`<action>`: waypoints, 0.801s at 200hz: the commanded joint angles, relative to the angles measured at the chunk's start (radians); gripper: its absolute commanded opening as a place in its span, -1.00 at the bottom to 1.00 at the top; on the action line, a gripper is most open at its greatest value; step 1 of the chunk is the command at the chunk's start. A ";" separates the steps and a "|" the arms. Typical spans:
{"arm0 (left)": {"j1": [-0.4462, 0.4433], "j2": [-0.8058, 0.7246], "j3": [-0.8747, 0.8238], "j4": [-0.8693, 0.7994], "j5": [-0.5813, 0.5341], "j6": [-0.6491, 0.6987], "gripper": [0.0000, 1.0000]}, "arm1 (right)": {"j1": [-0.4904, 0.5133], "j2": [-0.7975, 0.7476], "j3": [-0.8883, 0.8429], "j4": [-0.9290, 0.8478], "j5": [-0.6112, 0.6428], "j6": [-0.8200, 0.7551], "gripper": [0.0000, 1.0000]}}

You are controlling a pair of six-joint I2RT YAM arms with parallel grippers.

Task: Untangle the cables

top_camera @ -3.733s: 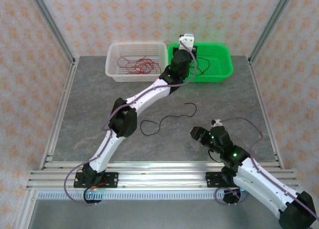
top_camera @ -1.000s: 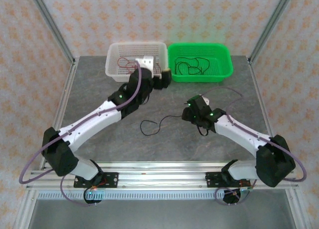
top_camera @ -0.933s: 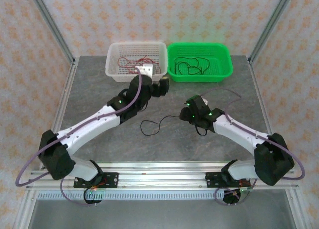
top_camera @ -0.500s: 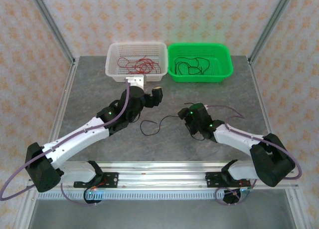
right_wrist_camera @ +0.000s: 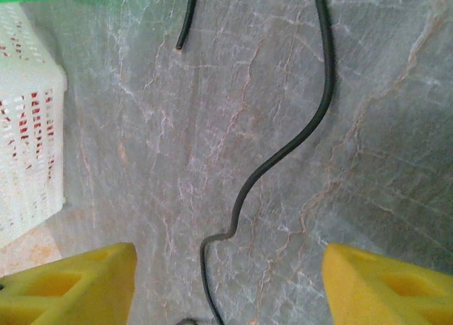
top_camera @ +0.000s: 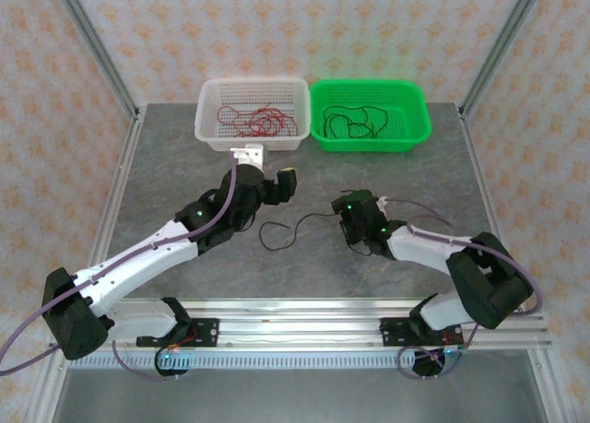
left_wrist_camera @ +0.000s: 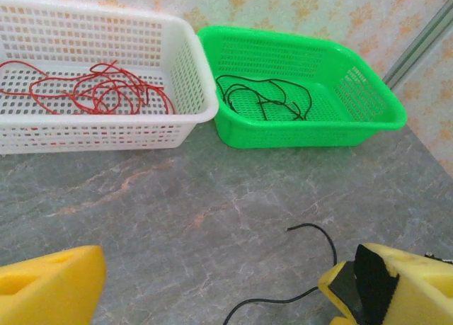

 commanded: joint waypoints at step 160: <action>-0.009 -0.023 -0.017 -0.044 -0.036 0.023 0.84 | -0.001 0.275 0.062 0.186 0.086 0.041 -0.85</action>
